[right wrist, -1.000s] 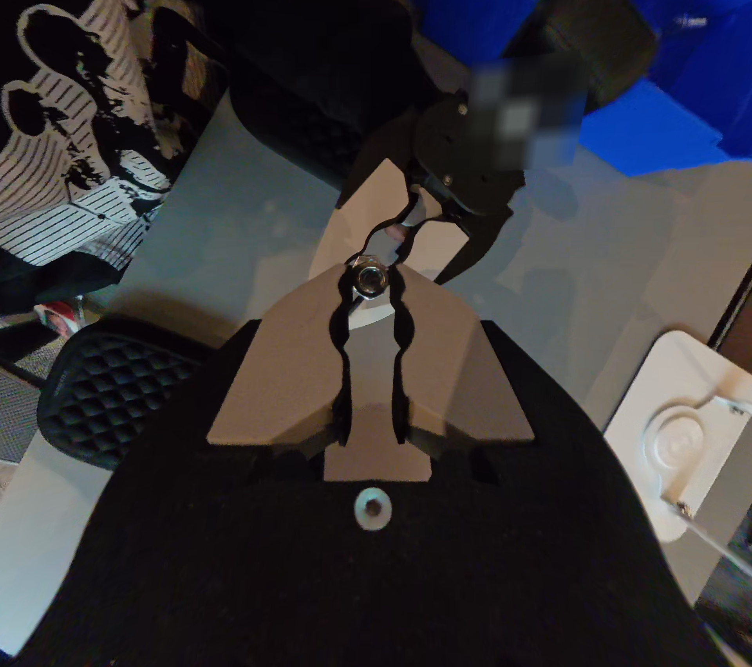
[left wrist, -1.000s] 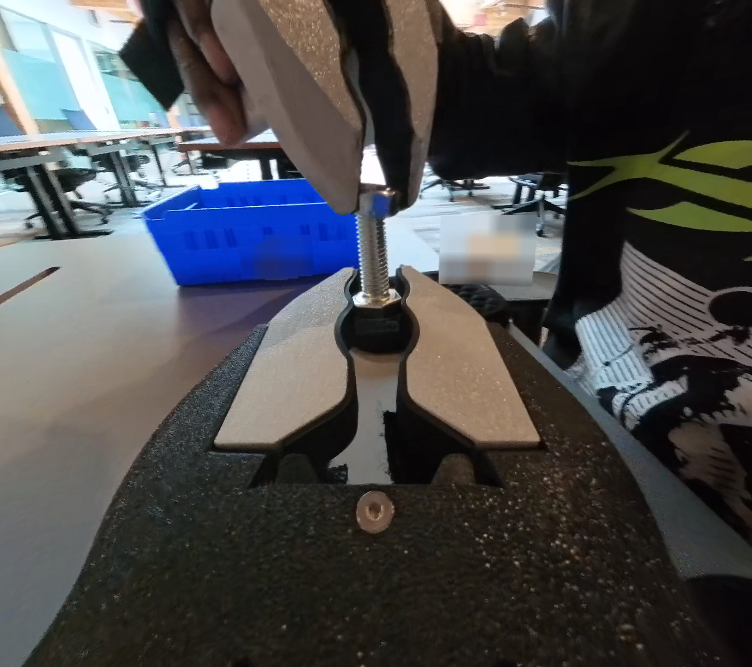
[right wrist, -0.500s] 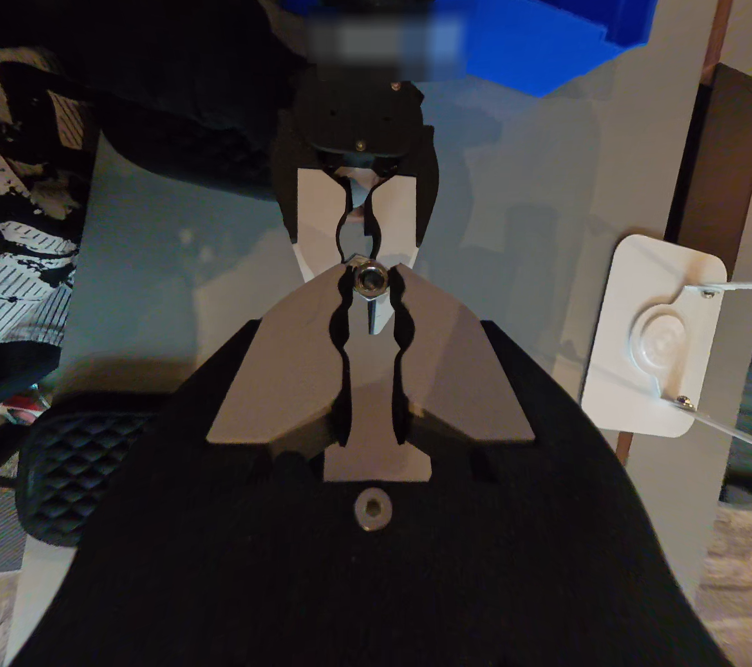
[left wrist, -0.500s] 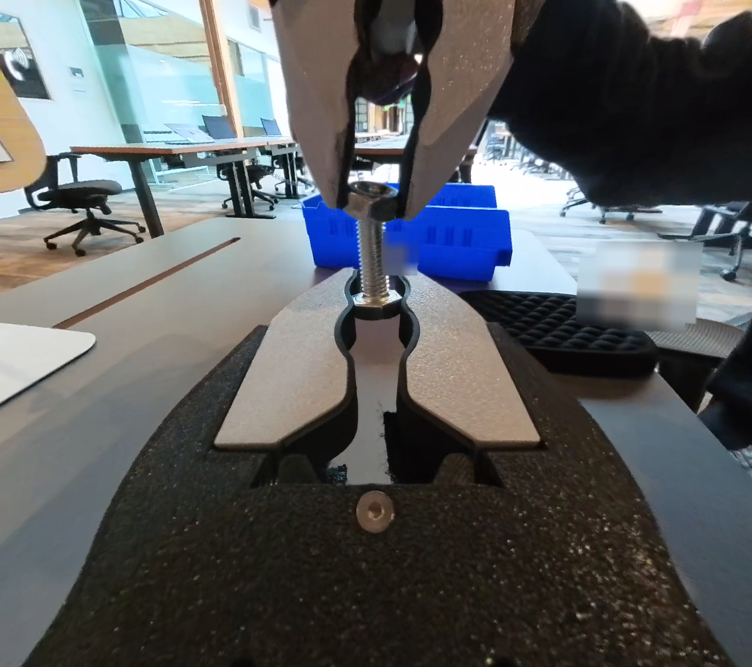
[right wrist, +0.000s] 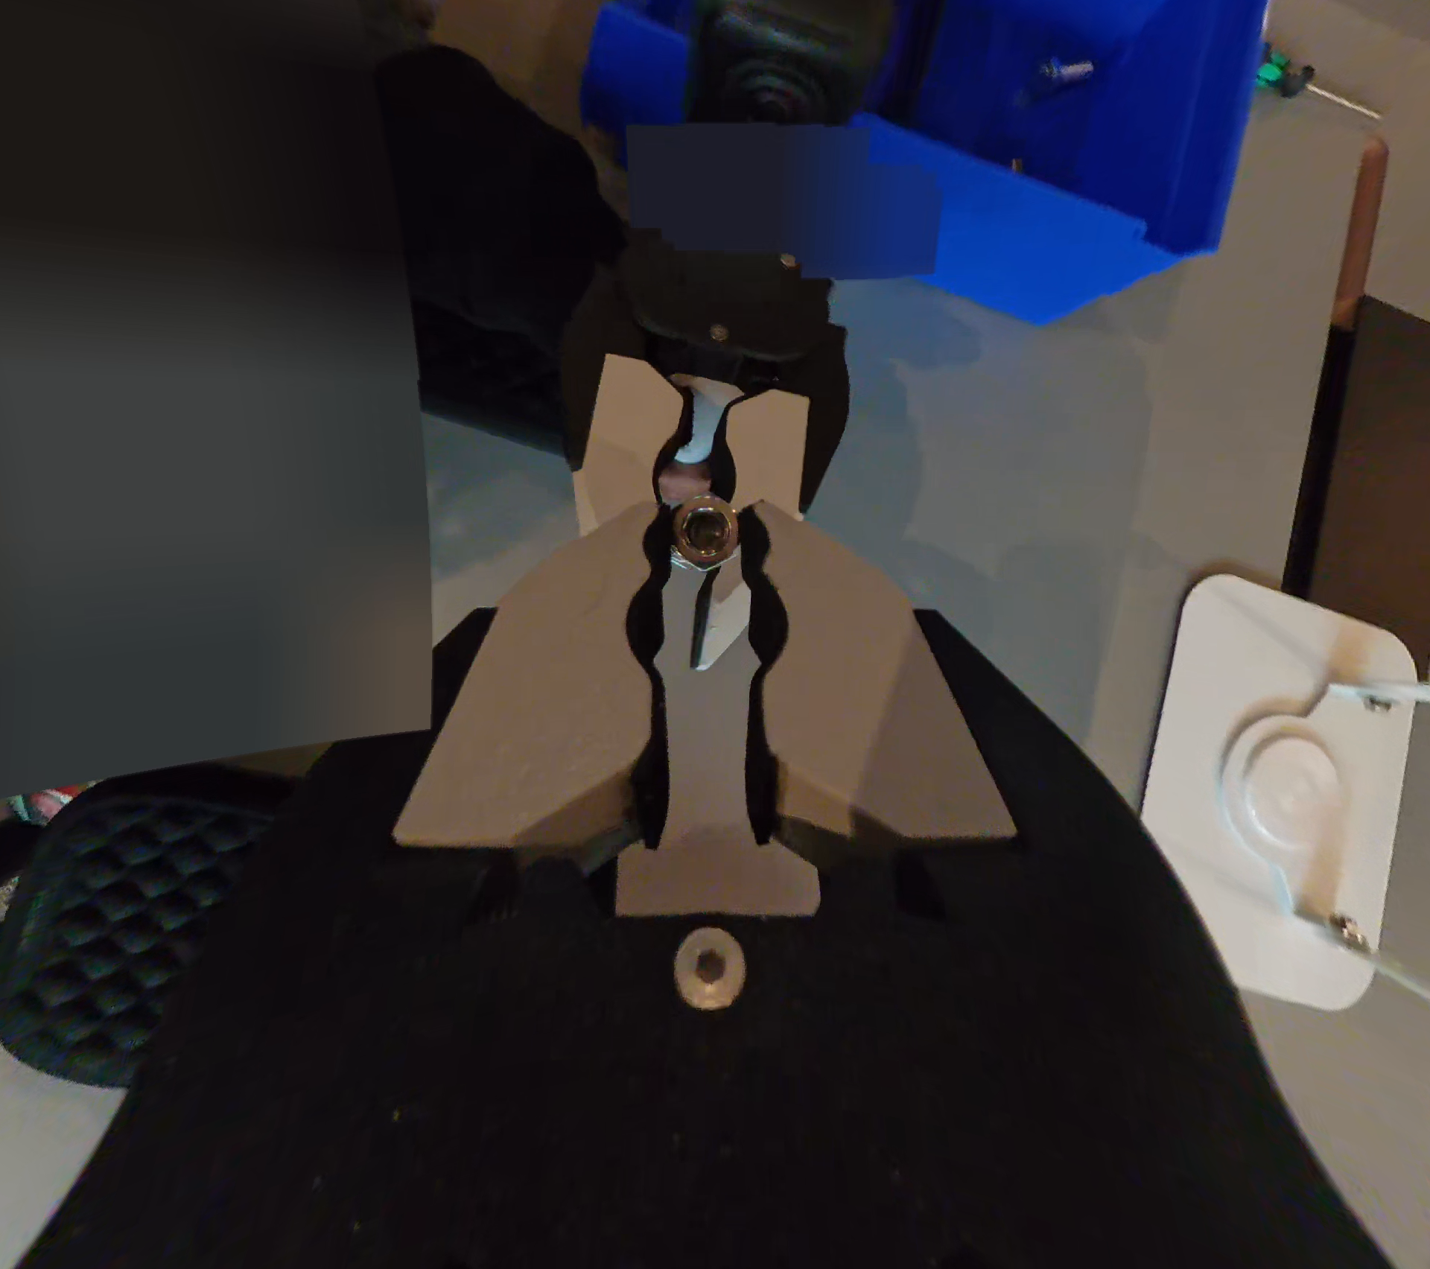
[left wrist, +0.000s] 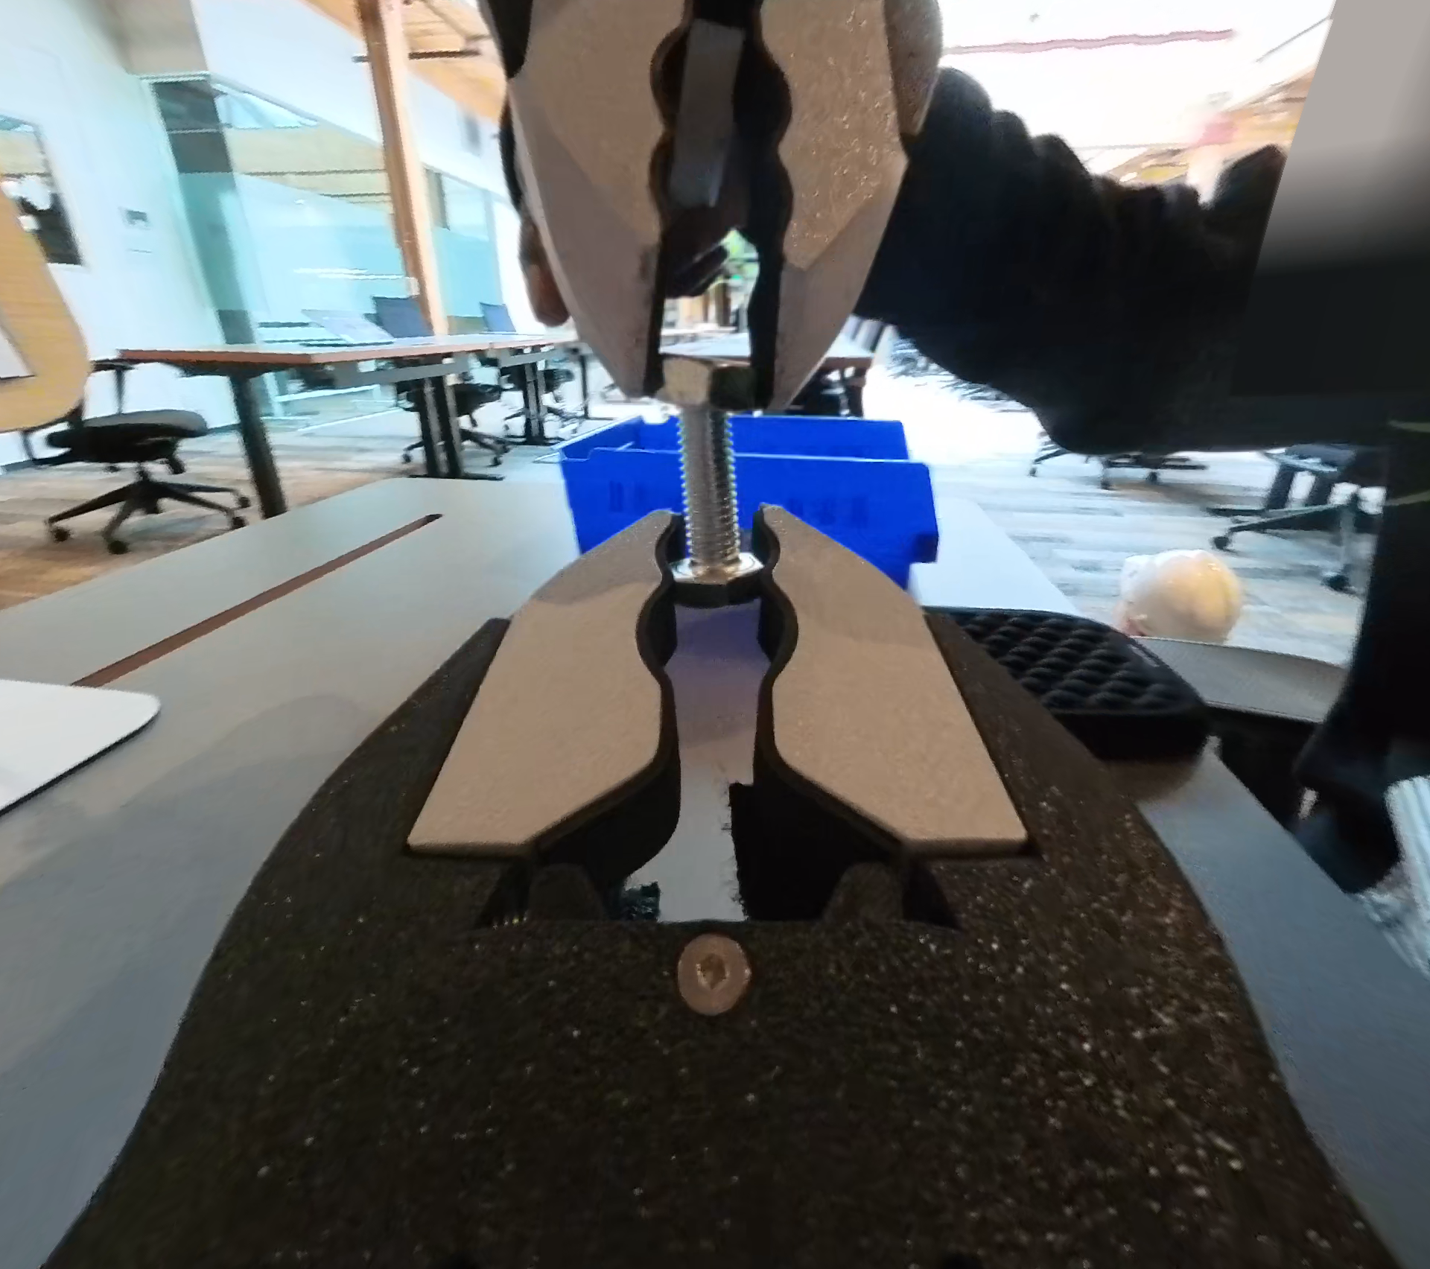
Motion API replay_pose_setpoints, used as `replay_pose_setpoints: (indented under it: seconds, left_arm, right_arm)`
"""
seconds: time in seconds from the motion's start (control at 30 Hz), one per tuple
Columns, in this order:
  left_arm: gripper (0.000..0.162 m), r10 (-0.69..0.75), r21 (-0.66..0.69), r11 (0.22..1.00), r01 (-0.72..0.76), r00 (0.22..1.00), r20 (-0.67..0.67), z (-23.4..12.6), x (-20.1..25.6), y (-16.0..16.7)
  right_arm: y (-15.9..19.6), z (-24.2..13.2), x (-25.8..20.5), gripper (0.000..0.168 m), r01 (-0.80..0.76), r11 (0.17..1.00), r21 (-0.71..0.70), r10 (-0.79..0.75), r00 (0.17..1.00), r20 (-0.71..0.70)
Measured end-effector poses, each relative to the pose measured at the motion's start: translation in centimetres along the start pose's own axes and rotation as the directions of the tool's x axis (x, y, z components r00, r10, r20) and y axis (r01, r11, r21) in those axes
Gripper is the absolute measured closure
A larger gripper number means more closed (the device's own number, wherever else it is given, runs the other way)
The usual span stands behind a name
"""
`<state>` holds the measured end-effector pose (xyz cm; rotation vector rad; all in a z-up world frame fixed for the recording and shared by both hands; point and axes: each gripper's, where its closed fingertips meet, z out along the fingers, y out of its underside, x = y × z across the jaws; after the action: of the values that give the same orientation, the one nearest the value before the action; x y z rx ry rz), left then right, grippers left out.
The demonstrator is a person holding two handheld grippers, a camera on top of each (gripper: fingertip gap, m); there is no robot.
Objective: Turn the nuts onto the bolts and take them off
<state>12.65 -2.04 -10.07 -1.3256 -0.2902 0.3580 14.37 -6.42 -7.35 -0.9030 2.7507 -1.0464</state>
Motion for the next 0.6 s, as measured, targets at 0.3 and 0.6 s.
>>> replay_pose_setpoints:
  seconds: [0.3,0.6]
  left_arm:
    - [0.145,0.091,-0.09,0.994,-0.069,0.957,0.276,-0.7,-3.5,0.9]
    - [0.145,0.06,-0.065,0.997,-0.043,0.954,0.293,-0.9,-3.9,0.7]
  right_arm:
    - [1.4,0.4,2.4,0.152,-0.245,0.969,-0.04,0.234,0.954,-0.19]
    - [1.4,0.5,2.9,0.152,-0.309,0.951,0.0,0.3,0.922,-0.245]
